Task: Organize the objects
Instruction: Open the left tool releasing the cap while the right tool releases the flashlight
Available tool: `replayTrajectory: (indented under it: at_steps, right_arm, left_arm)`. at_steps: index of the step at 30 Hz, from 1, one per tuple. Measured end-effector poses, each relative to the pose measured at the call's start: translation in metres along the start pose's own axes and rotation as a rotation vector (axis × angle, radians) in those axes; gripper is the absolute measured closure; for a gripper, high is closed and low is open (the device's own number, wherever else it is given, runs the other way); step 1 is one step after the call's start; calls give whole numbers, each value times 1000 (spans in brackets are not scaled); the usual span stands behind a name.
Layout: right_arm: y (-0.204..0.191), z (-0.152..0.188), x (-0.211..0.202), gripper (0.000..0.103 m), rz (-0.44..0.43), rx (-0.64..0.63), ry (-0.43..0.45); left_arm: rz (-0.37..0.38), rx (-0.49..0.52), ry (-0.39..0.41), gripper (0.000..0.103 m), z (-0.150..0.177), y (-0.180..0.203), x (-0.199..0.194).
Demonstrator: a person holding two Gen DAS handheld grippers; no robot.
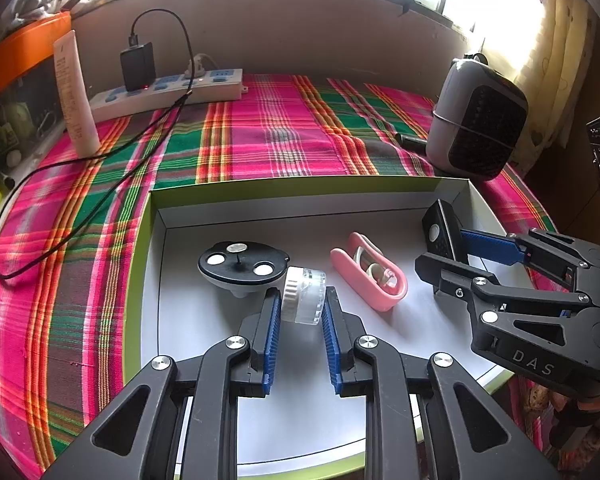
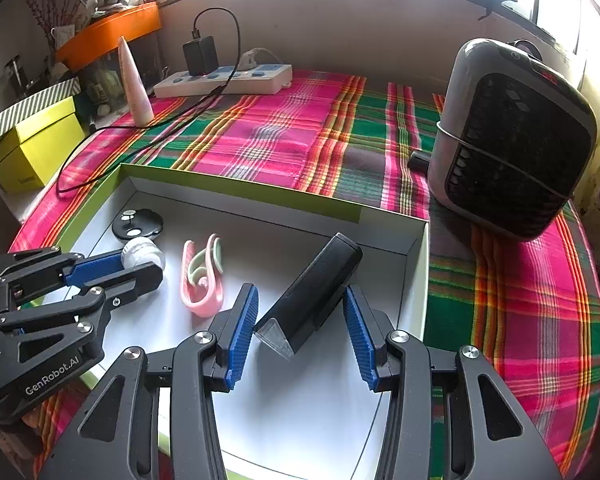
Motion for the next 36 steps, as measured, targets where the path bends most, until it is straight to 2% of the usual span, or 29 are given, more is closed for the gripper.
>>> replayTrajectory:
  at_steps: [18,26,29,36]
  right_arm:
    - [0,6,-15,57,14,29,19]
    - [-9,9,-34,57,15,51,61]
    - [-13,11,-43,57,23,66,78]
    - [-25,17,-61,57,28,82,110]
  left_arm:
    - [11,7,18,67,2,4,-11]
    - [23,24,47,65,7,7,-31]
    - [6,42,69,65,11,7,-40]
    - [14,30,90,65,22,6,-60]
Point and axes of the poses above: each gripper's, at about its wrist camera, not at the fingertips, and x roughly the way its jaws point, y to its right, z to its underside, the point moved 8 cm from there along x, roughly the way its jaws point, and after that the axes turned 14 degrees about -x, right-handed, at the moved point
